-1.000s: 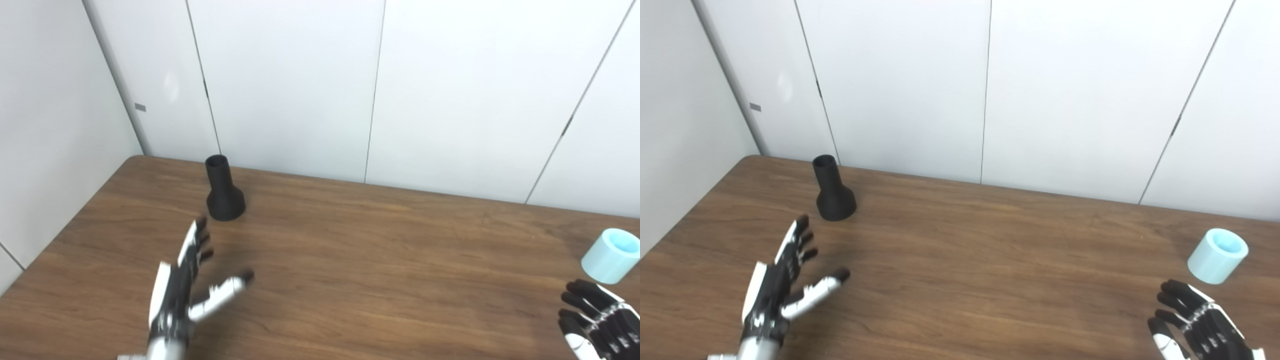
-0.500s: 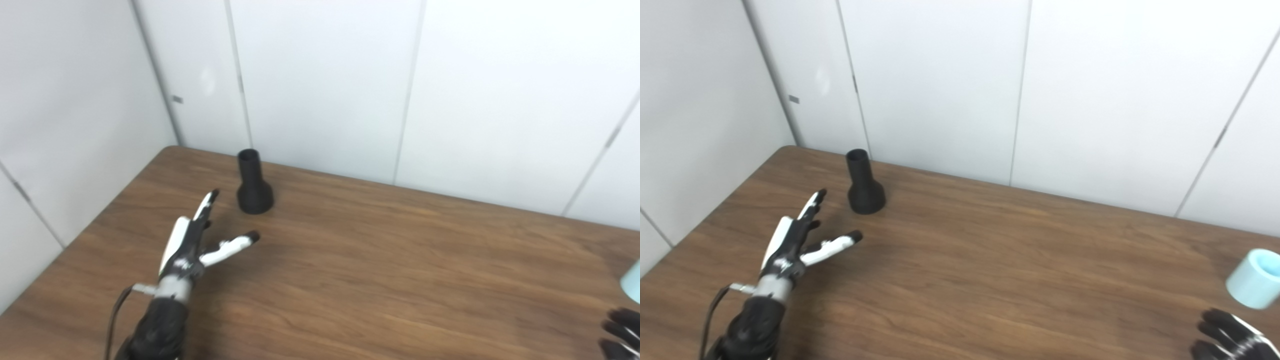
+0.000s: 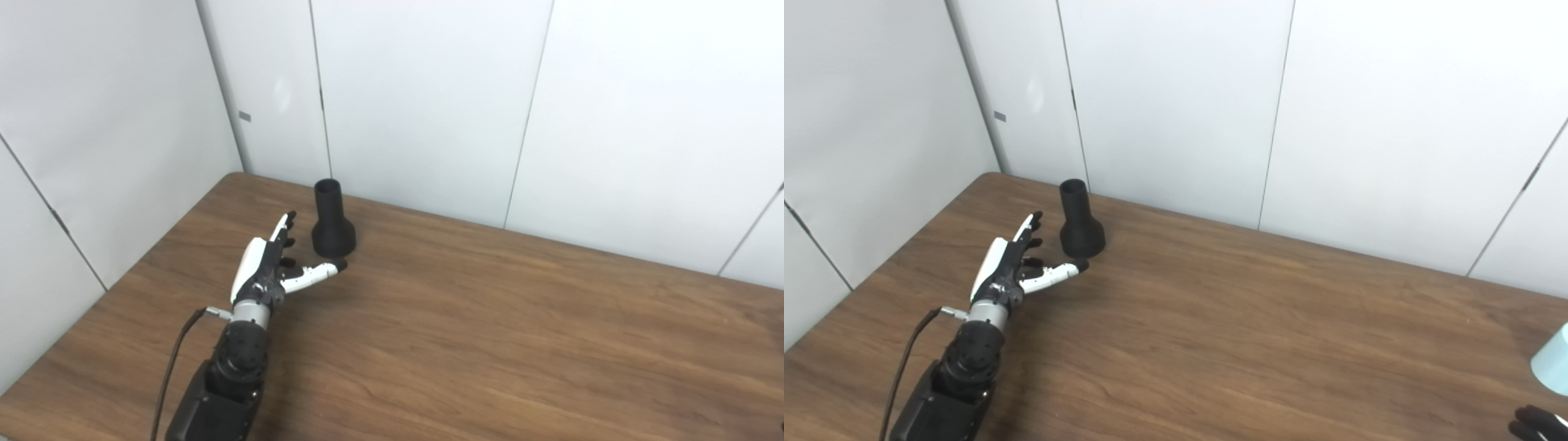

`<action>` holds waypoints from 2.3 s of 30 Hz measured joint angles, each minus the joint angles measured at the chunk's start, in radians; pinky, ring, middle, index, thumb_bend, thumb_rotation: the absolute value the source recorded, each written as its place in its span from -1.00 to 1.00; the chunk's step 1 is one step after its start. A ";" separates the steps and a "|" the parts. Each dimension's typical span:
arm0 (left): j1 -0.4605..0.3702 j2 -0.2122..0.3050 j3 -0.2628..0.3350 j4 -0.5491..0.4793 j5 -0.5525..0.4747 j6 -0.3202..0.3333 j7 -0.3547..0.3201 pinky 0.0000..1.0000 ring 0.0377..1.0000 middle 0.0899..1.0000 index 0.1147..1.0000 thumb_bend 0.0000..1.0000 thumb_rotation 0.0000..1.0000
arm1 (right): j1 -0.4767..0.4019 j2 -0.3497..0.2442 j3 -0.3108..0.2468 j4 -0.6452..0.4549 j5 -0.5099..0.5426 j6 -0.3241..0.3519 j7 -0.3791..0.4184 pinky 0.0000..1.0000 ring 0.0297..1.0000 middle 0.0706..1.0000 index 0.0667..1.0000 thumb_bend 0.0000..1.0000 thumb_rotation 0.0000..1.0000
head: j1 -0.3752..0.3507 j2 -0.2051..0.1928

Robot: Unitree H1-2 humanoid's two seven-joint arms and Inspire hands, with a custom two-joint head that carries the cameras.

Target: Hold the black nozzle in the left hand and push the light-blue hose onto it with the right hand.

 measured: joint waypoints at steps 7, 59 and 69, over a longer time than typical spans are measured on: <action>-0.049 0.007 -0.002 0.046 0.003 0.059 -0.001 0.83 0.97 1.00 1.00 1.00 -0.20 | -0.011 -0.003 -0.004 0.021 0.002 -0.002 0.000 0.18 0.38 0.36 0.24 -0.36 -0.08 | 0.023 0.003; -0.236 0.127 -0.260 0.433 0.154 -0.126 -0.014 1.00 0.81 0.81 0.83 1.00 -0.28 | 0.025 -0.012 -0.029 -0.002 0.008 -0.007 0.020 0.12 0.33 0.31 0.18 0.05 0.11 | -0.051 0.011; -0.261 0.109 -0.274 0.509 0.195 -0.155 0.102 1.00 0.70 0.67 0.71 1.00 -0.32 | 0.038 -0.012 -0.030 -0.004 0.008 -0.006 0.020 0.10 0.32 0.30 0.17 0.08 0.09 | -0.058 0.014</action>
